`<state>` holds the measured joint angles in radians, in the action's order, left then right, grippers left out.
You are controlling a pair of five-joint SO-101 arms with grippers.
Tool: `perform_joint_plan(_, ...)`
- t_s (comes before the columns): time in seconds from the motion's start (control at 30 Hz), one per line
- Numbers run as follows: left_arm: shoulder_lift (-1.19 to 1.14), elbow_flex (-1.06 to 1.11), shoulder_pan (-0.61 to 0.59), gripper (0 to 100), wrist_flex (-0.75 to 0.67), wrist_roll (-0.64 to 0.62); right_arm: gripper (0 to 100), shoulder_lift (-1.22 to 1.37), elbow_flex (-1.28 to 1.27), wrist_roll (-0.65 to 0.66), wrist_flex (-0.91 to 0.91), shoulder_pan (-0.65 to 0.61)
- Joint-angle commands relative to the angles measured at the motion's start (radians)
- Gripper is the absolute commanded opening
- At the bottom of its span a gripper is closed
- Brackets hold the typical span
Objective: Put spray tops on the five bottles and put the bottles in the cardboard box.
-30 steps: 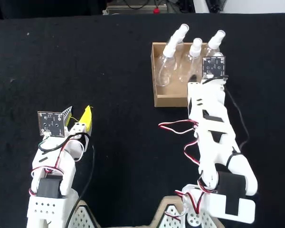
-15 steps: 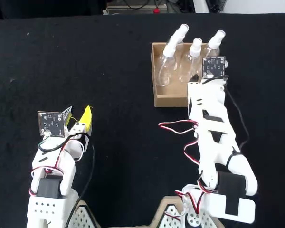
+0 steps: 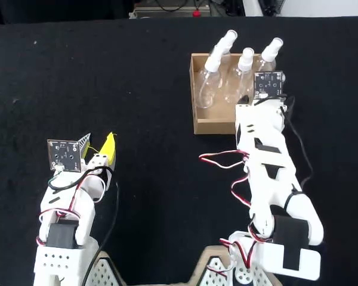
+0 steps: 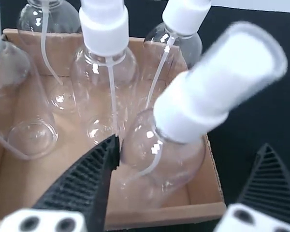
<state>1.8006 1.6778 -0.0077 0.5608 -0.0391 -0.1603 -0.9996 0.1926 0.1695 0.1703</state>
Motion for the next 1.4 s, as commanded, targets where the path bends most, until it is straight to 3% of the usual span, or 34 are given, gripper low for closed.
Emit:
perform_joint_plan(0.0, -0.005, 0.022, 0.002, 17, -0.002, -0.003, 39.0, -0.125, -0.019, 0.002, -0.020, -0.015)
perform_joint_plan(0.6, -0.005, 0.022, 0.002, 17, -0.002, -0.003, 39.0, -0.441, -0.202, 0.000, -0.078, -0.017)
perform_joint_plan(0.7, -0.005, 0.022, 0.002, 17, -0.002, -0.003, 39.0, -0.512, -0.193, 0.000, -0.201, -0.017)
perform_joint_plan(0.97, -0.005, 0.022, 0.002, 17, -0.002, -0.003, 37.9, -0.705, -0.012, 0.003, -0.732, -0.015)
perform_joint_plan(1.03, -0.005, 0.022, 0.001, 17, -0.002, -0.003, 31.2, -0.748, 0.013, 0.008, -0.836, -0.009)
perform_joint_plan(1.2, -0.005, 0.022, -0.005, 16, 0.003, -0.003, 0.4, -0.877, -0.001, 0.009, -0.959, -0.009)
perform_joint_plan(1.3, -0.005, 0.022, -0.005, 3, 0.005, -0.003, 7.6, -0.967, -0.042, 0.009, -1.011, -0.009)
perform_joint_plan(1.37, -0.003, 0.022, -0.007, 5, 0.006, -0.003, 8.5, -1.038, -0.091, 0.009, -1.048, -0.009)
